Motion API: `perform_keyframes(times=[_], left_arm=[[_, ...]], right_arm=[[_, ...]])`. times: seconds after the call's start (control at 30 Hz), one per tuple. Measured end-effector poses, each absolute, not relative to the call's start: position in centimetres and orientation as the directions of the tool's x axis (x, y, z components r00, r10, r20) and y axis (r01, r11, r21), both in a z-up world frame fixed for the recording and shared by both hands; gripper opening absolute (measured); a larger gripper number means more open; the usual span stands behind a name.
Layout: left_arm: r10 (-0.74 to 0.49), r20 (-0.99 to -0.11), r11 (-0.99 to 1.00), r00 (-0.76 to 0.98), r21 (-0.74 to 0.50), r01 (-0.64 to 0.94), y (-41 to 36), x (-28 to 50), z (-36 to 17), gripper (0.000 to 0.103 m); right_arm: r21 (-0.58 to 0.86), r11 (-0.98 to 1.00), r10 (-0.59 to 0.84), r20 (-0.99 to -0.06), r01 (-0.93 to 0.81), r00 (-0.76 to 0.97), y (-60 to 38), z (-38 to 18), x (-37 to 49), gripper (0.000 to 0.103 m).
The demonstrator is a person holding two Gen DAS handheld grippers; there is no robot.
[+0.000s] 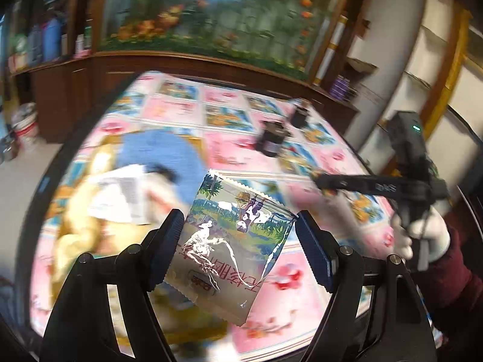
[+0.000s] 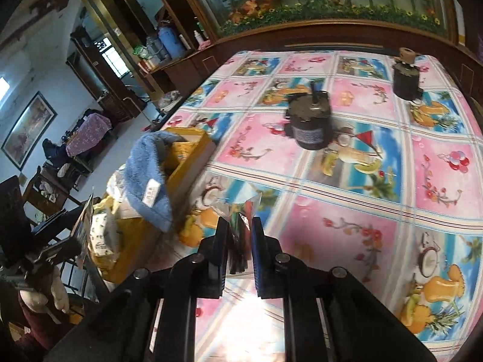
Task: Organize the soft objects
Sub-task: 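Carry both packets into the foam box and open both tools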
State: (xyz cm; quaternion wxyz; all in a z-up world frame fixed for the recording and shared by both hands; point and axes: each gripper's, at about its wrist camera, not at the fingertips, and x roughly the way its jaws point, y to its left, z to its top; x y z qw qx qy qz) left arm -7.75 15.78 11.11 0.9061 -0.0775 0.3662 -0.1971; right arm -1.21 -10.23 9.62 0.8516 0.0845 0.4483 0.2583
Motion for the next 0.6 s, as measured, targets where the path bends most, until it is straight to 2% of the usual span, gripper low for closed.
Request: perform_keyframes(times=[0.23, 0.37, 0.6], left_arm=[[-0.259, -0.676, 0.959, 0.69, -0.264, 0.101, 21.5, -6.9, 8.4, 0.077], [-0.21, -0.697, 0.971, 0.685, -0.231, 0.063, 22.7, -7.1, 6.8, 0.08], [-0.186, -0.681, 0.974, 0.708, -0.221, 0.044, 23.8, -8.1, 6.3, 0.081]], right_arm=[[0.429, 0.766, 0.619, -0.694, -0.479, 0.368, -1.6, 10.0, -0.8, 0.012], [0.461, 0.719, 0.66, -0.687, -0.52, 0.305, 3.1, 9.4, 0.1, 0.012], [0.453, 0.726, 0.64, -0.719, -0.517, 0.269, 8.5, 7.2, 3.0, 0.012]])
